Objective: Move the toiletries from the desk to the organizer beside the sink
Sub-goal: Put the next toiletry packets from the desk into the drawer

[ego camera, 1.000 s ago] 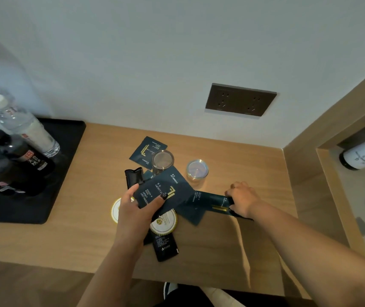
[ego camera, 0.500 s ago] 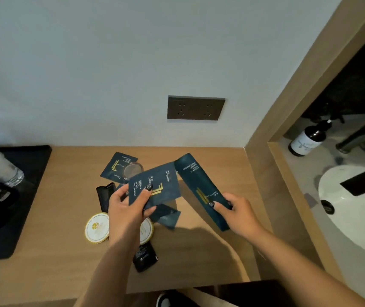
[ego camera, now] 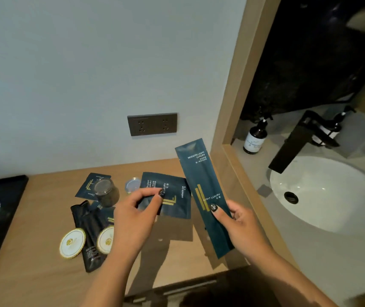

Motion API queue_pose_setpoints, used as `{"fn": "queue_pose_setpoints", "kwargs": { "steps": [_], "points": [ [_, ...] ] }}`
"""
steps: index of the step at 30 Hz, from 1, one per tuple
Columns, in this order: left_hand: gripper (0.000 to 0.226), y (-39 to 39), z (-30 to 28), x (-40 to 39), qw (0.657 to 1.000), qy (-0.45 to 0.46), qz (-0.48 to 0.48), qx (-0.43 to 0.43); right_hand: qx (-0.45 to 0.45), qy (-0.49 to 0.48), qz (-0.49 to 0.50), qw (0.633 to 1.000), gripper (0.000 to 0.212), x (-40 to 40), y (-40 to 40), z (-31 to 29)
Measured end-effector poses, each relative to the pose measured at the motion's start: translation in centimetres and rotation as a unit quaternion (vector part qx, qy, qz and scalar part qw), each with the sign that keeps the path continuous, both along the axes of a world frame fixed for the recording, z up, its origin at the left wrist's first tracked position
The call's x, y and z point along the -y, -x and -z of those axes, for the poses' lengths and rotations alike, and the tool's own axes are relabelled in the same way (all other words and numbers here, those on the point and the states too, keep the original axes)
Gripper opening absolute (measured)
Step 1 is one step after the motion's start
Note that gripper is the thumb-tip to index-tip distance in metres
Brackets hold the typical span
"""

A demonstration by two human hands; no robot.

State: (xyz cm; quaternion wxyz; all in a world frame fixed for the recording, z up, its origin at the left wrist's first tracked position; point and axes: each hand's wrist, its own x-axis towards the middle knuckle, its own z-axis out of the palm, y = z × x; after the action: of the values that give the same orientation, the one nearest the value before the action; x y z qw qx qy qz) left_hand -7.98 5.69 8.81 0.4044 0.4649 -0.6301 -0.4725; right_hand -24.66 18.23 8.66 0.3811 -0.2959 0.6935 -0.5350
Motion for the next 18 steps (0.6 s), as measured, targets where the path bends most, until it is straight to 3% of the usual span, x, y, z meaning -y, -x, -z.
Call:
{"fn": "queue_pose_setpoints", "kwargs": {
  "steps": [4,10,14,18],
  "points": [
    [0.018,2.9,-2.0,-4.6,0.995,0.013,0.098,-0.006,-0.006,0.017,-0.026,1.000,0.021,-4.0,1.4,-1.5],
    [0.020,8.1,-4.4,-13.0,0.974,-0.054,0.183,-0.119,-0.051,0.007,-0.068,0.996,0.017,-12.6,4.5,-2.7],
    [0.011,12.0,-4.1,-18.9,0.965,-0.112,0.180,-0.151,-0.046,-0.006,-0.079,0.996,0.015,-19.2,7.0,-2.9],
    [0.011,15.7,-3.8,-25.2,0.962,-0.124,0.194,-0.146,-0.007,-0.009,-0.015,1.000,0.014,-27.0,9.5,-2.9]
  ]
}}
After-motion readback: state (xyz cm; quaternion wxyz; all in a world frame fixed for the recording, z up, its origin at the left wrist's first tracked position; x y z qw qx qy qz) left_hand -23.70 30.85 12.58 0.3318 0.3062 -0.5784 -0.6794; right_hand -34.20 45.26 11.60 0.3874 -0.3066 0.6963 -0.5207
